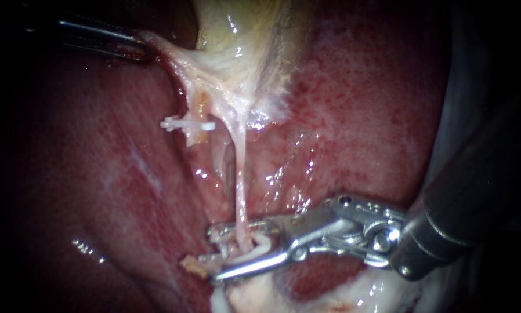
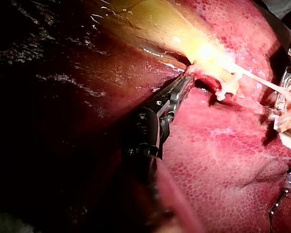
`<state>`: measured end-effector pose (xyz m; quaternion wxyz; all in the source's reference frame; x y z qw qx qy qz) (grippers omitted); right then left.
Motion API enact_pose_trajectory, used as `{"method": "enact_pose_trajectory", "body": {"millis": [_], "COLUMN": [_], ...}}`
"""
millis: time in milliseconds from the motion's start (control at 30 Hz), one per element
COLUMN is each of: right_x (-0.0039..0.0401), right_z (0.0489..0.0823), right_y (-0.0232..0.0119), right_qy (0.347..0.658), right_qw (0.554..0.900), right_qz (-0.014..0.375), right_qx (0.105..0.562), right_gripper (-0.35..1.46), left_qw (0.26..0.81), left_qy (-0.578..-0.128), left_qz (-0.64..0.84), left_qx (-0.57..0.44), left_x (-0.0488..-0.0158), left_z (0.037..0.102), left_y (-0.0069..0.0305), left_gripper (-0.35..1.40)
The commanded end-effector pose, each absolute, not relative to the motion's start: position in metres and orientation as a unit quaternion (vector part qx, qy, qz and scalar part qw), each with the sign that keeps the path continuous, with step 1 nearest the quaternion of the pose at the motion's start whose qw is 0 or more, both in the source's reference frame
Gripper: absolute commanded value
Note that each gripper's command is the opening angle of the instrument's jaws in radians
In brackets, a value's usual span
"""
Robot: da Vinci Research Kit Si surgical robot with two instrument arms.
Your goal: Clipping first clip right tube
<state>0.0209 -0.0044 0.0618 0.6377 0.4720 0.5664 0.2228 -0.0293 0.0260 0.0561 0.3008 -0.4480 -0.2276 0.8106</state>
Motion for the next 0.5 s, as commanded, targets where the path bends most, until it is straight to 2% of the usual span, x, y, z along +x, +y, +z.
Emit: {"method": "enact_pose_trajectory", "body": {"millis": [33, 267, 500], "right_x": [0.0208, 0.0204, 0.0202], "right_z": [0.0620, 0.0626, 0.0627], "right_y": [-0.0044, -0.0041, -0.0038], "right_qy": [0.566, 0.566, 0.566], "right_qw": [0.638, 0.639, 0.636], "right_qz": [0.223, 0.224, 0.225], "right_qx": [0.472, 0.471, 0.474], "right_gripper": [0.39, 0.09, -0.35], "left_qw": [0.301, 0.301, 0.301], "left_qy": [-0.228, -0.228, -0.228], "left_qz": [0.811, 0.811, 0.811], "left_qx": [-0.448, -0.448, -0.448], "left_x": [-0.0293, -0.0294, -0.0294], "left_z": [0.0561, 0.0561, 0.0561], "left_y": [0.0260, 0.0260, 0.0260], "left_gripper": [-0.35, -0.35, -0.35]}}
